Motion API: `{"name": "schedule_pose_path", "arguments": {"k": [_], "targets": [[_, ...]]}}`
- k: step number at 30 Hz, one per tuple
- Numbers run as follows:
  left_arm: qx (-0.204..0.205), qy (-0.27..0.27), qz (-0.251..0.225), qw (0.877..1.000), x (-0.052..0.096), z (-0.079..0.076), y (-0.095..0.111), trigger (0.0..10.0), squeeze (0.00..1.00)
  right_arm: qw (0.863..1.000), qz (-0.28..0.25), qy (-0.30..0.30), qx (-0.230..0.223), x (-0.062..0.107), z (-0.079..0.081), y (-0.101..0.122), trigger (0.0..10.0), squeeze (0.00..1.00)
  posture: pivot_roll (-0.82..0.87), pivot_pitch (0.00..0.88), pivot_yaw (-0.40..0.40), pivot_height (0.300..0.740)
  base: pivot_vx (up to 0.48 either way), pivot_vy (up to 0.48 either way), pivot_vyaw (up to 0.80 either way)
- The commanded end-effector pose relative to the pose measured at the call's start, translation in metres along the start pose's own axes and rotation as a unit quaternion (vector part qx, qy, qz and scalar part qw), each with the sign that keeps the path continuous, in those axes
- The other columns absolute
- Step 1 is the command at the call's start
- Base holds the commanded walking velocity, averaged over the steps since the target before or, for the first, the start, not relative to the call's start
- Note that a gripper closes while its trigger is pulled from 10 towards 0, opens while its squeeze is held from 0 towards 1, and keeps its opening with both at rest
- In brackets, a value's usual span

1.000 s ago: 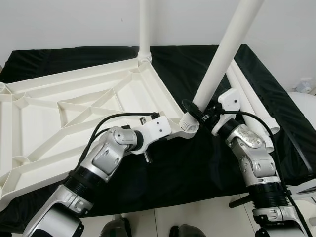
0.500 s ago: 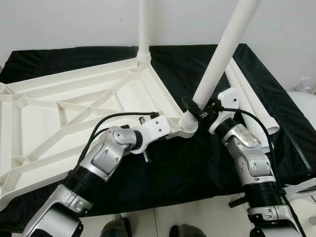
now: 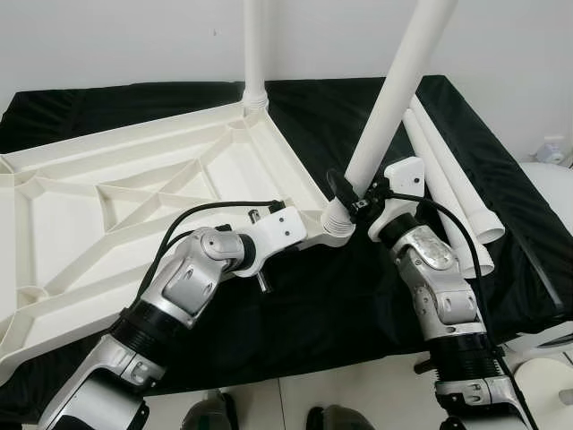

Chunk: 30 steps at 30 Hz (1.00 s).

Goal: Building children table

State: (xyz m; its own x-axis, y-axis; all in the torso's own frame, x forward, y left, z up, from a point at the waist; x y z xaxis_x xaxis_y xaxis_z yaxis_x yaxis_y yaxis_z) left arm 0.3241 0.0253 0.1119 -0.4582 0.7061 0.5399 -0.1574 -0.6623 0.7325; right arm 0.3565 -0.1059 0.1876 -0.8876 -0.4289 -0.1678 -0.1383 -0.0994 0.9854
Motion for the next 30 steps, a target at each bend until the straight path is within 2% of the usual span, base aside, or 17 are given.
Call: {"name": "schedule_pose_path", "arguments": {"k": [1,17,30], "targets": [[0.005,-0.01,0.04,0.999,-0.006,-0.011,-0.018,10.0,0.0,0.998,0.057,-0.014,-0.014,0.005,0.002,-0.03,10.0,0.0,-0.04,0.1,0.006,0.74,0.0,0.0,0.0],[0.007,-0.009,0.039,0.999,-0.005,-0.012,-0.017,10.0,0.0,0.996,0.033,-0.076,-0.03,-0.002,0.017,-0.026,10.0,0.0,-0.03,0.103,-0.002,0.74,0.0,0.0,0.0],[0.01,-0.008,0.038,0.999,-0.005,-0.013,-0.016,10.0,0.0,0.994,0.033,-0.1,-0.034,-0.003,0.022,-0.026,10.0,0.0,-0.03,0.1,-0.011,0.74,0.0,0.0,0.0]]}}
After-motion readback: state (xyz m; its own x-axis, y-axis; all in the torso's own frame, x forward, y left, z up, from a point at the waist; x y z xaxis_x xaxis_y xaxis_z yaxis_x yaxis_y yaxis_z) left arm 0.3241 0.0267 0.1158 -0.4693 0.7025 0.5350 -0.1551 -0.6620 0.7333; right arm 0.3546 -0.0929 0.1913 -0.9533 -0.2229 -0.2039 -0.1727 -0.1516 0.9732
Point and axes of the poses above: a point about 5 cm out from each wrist's last joint towards the gripper, its own x axis pointing back from the gripper into the wrist, its own y axis along the axis of the wrist's last joint, z = x × y, the point moved 5 cm from there along -x, pointing out of the wrist towards the gripper, and after that the axes turned 5 degrees about -x, right-handed, at the moved point
